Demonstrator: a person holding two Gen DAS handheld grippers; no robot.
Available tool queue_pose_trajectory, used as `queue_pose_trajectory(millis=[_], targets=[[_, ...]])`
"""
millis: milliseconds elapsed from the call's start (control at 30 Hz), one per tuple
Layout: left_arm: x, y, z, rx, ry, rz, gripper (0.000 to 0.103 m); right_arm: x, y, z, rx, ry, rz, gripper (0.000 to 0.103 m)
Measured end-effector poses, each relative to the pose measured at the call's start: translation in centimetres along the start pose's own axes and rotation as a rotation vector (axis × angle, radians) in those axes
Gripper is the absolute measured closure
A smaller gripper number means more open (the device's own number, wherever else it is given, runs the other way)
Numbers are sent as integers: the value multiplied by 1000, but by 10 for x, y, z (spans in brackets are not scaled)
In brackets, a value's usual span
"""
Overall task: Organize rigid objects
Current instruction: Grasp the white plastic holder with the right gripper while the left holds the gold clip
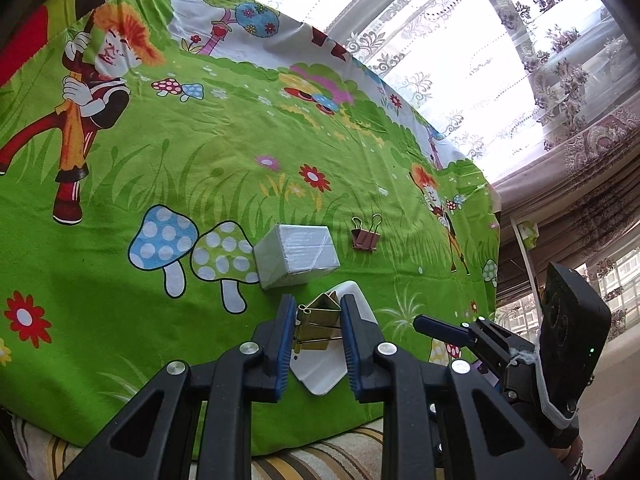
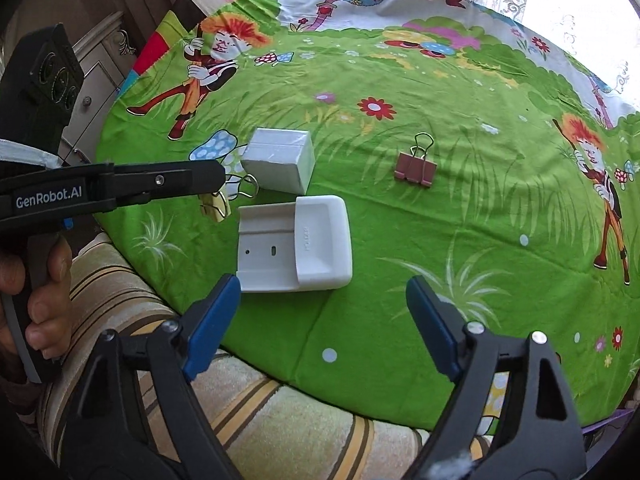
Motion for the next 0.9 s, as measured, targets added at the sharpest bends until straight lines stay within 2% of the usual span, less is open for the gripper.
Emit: queue_pose_trajectory(millis=[400,500,567,900], targets=[[-2,1,1,15,-7,10,79,-2,4,-35,-40,-3,-12,39],[-1,1,2,18,-6,6,79,-4,2,-43,-56,7,-12,51],[0,0,3,21,-3,3,79,-3,0,-44,-59,-3,-13,62],[11,-1,9,31,-11,1,79,17,2,-19,-3,-35,-94,63]])
Point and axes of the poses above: each gripper's, at about its wrist camera, not at the fingertips, and z roughly against the way its jaws point, x to its right, y to its top, the point moved 10 cm from there along -z, roughly the way its jaws point, and after that the axes turned 15 degrees about x, right-handed, at the moved point
